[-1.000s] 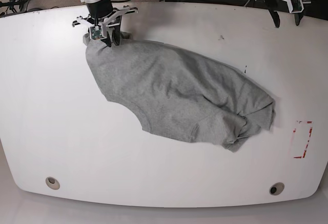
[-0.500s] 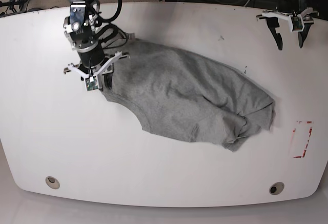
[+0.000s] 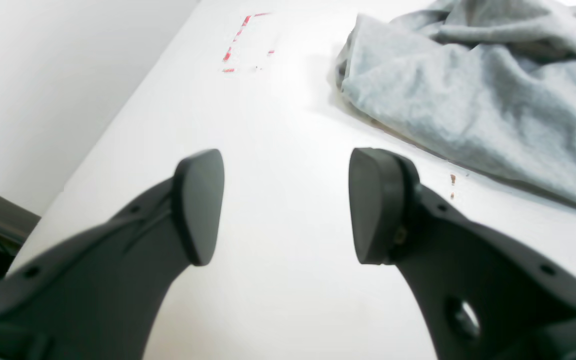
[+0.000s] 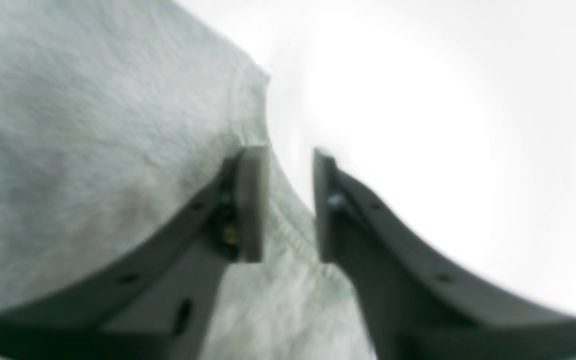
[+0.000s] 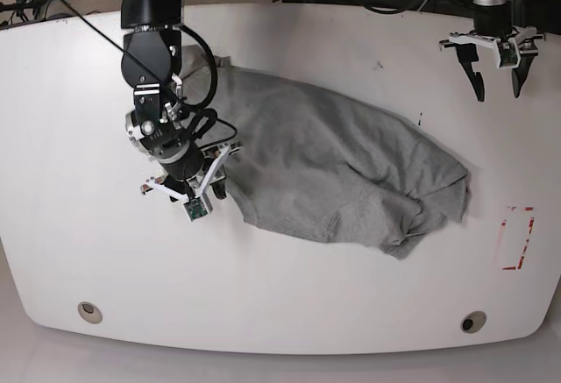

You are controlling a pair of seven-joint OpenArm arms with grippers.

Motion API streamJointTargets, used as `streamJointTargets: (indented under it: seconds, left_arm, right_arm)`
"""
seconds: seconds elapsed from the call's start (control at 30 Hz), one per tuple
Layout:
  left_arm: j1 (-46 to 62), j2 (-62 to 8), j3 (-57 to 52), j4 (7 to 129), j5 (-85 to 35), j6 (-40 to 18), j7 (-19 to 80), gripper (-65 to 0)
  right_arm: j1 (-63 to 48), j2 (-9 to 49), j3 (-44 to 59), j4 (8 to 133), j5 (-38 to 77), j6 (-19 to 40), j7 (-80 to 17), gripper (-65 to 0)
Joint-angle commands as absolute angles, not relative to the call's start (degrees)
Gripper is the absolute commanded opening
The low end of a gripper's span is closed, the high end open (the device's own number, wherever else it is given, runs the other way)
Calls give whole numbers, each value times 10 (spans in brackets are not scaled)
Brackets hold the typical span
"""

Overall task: Fold the T-shirt properly
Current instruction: 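Move the right gripper down to the grey T-shirt's bunched edge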

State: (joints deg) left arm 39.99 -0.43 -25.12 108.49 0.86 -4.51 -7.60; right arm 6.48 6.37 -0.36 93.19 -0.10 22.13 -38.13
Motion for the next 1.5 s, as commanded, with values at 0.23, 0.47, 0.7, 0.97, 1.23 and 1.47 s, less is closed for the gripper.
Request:
streamJointTargets:
  seconds: [0.23, 0.47, 0.7, 0.97, 1.23, 1.47]
  left_arm:
    - [406, -8, -256, 1093, 8, -42, -93, -281]
    - [405, -8, -256, 1093, 8, -42, -93, -281]
    - [405, -6, -256, 1092, 8, -42, -93, -281]
    - [404, -6, -255, 1092, 8, -42, -93, -281]
    - [403, -7, -254, 1092, 8, -42, -92, -281]
    - [395, -7, -254, 1092, 8, -42, -92, -281]
  right_arm:
    - [181, 60, -82, 805, 7, 242, -366, -322]
    - [272, 32, -117, 662, 8, 247, -361, -322]
    - [343, 15, -116, 521, 7, 270, -309, -322]
    - [392, 1, -117, 407, 7, 276, -244, -320]
    - [397, 0, -119, 356, 3, 276, -184, -317]
    - [397, 0, -119, 336, 2, 274, -163, -317]
